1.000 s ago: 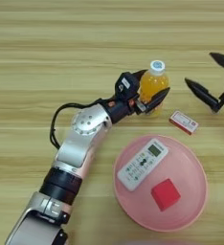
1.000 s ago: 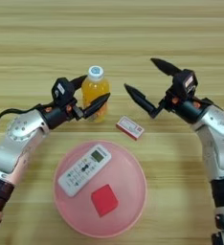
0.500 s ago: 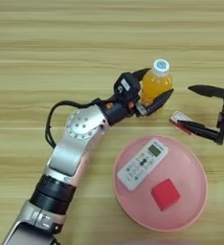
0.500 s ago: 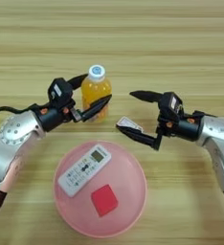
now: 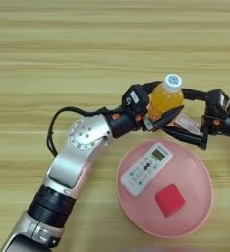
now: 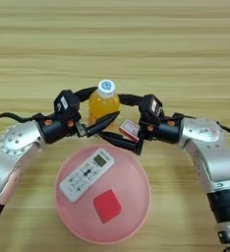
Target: Move the objects on the table
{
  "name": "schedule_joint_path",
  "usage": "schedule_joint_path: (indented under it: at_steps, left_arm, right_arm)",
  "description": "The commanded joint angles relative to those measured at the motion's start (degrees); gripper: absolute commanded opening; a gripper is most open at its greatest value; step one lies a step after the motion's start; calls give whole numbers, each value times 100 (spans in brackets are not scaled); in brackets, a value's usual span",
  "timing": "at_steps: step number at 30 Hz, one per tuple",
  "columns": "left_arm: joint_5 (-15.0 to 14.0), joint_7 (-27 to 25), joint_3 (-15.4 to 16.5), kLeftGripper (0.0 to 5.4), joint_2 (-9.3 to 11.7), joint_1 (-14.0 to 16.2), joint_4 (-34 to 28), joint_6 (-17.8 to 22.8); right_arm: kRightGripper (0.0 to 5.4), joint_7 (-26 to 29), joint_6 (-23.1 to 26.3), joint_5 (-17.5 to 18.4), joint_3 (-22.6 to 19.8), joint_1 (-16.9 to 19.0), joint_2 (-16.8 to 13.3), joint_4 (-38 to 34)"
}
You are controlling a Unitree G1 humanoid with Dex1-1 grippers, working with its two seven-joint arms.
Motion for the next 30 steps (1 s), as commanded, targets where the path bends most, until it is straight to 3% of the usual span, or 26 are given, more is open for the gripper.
schedule_joint_path:
  at_steps: [1,6,21,30]
  left_arm:
    - [-65,-29,-16,349,-36,-46,-130,-48]
    - [-48,-23,-9,349,-46,-44,-59,-106]
    - [-38,21,14,349,-73,-61,-114,-175]
    - [-23,78,44,349,-91,-86,-166,-201]
  right_arm:
    - [540,-77,24,-181,181,-216,187,46]
    - [540,-140,-3,-211,205,-281,346,46]
    - [361,-136,-81,-223,152,-350,439,112]
    - [344,-127,-105,-215,124,-402,435,134]
